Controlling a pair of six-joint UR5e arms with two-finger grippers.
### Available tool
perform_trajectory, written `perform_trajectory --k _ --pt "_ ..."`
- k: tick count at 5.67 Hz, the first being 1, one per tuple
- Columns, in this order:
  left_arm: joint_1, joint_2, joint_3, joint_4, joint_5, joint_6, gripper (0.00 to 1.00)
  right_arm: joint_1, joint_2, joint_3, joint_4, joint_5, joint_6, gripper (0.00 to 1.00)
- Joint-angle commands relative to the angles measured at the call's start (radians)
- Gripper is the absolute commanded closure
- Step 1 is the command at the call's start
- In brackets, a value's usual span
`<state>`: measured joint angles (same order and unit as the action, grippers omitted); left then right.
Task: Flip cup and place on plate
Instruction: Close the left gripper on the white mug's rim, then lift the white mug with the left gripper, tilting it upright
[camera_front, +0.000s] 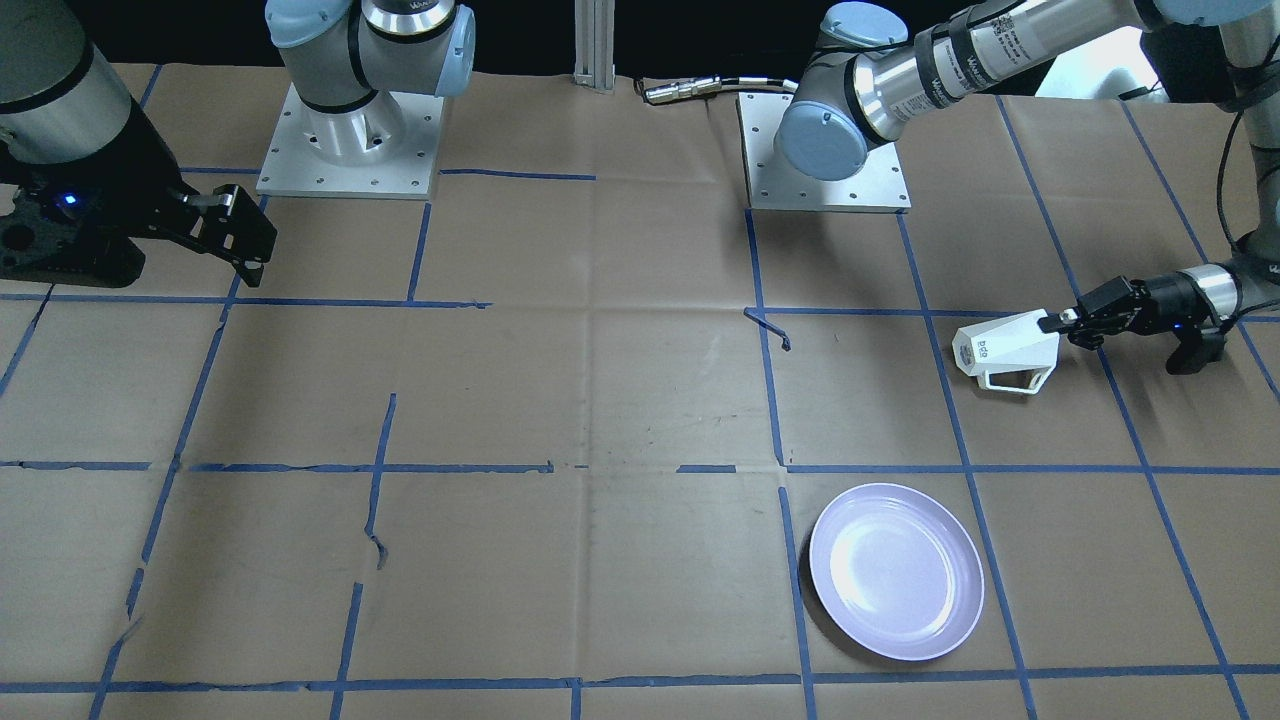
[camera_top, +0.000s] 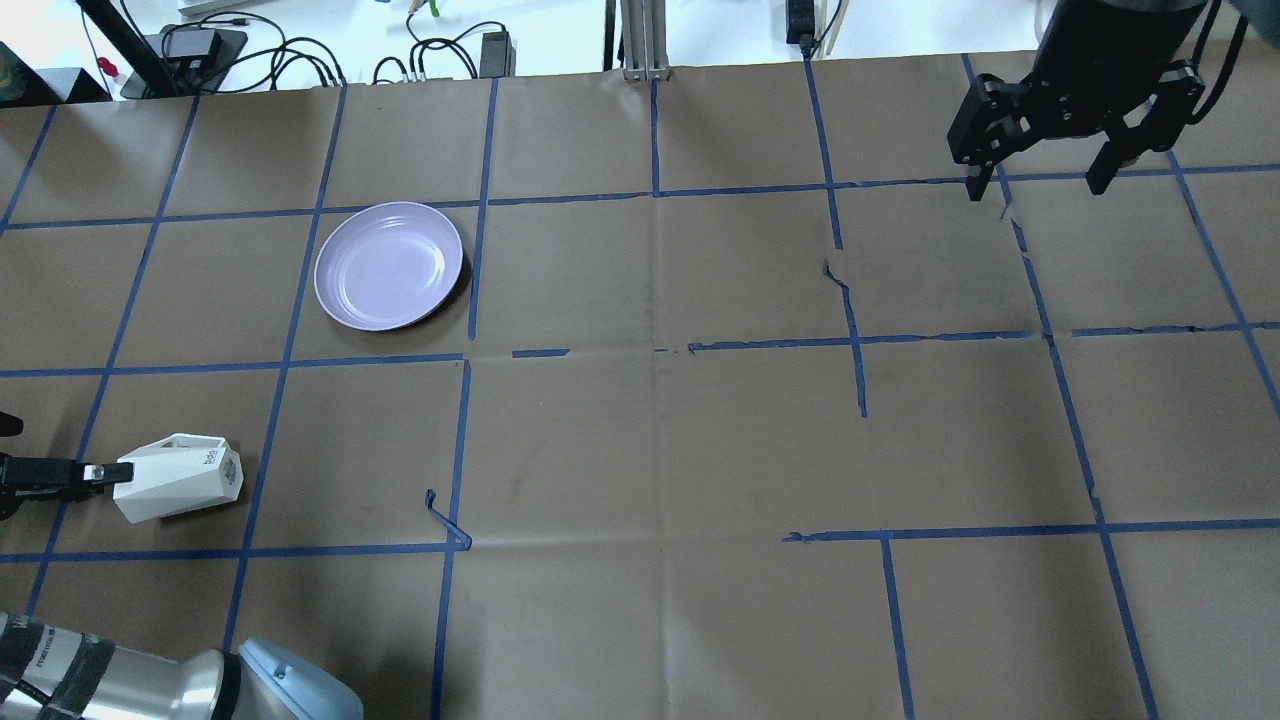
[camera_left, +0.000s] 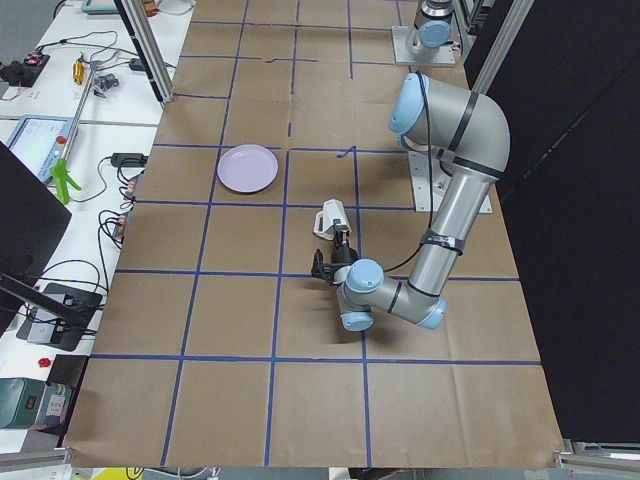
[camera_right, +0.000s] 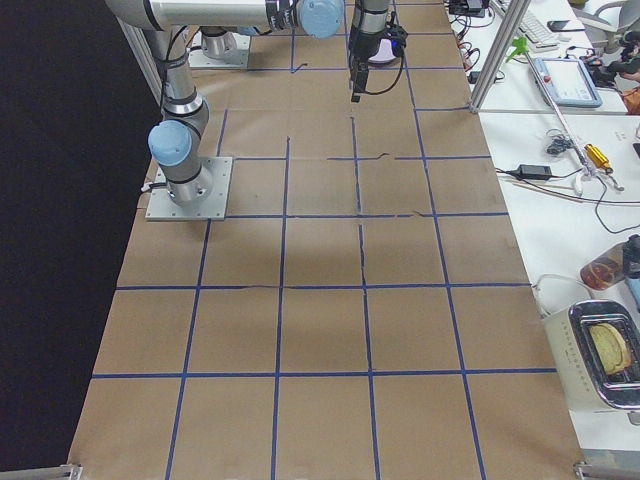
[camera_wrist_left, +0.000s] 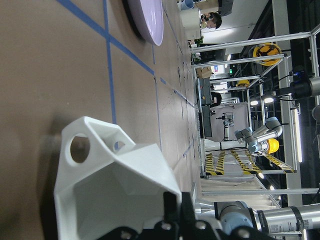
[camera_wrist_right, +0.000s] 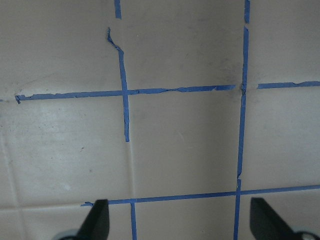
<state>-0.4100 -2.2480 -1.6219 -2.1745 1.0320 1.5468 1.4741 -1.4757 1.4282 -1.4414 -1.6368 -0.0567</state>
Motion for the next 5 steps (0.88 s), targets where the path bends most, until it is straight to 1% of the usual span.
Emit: perform_trajectory --k 1,2,3,4,5 --pt "-0.012 0.158 0.007 -0.01 0.002 -0.113 1.0 0.0 0.0 0.0 -0.001 0.0 0.0 0.0" --pt "-0.016 0.279 0.007 -0.007 0.006 -0.214 1.0 0.0 0.0 0.0 -0.001 0.0 0.0 0.0" --pt "-0.074 0.403 0.019 0.001 0.007 -0.311 1.0 0.0 0.0 0.0 0.001 0.0 0.0 0.0" --pt "-0.195 0.523 0.071 0.052 0.01 -0.464 1.0 0.0 0.0 0.0 -0.001 0.0 0.0 0.0" --pt "-0.328 0.575 0.123 0.167 0.096 -0.64 1.0 0.0 0.0 0.0 -0.001 0.0 0.0 0.0"
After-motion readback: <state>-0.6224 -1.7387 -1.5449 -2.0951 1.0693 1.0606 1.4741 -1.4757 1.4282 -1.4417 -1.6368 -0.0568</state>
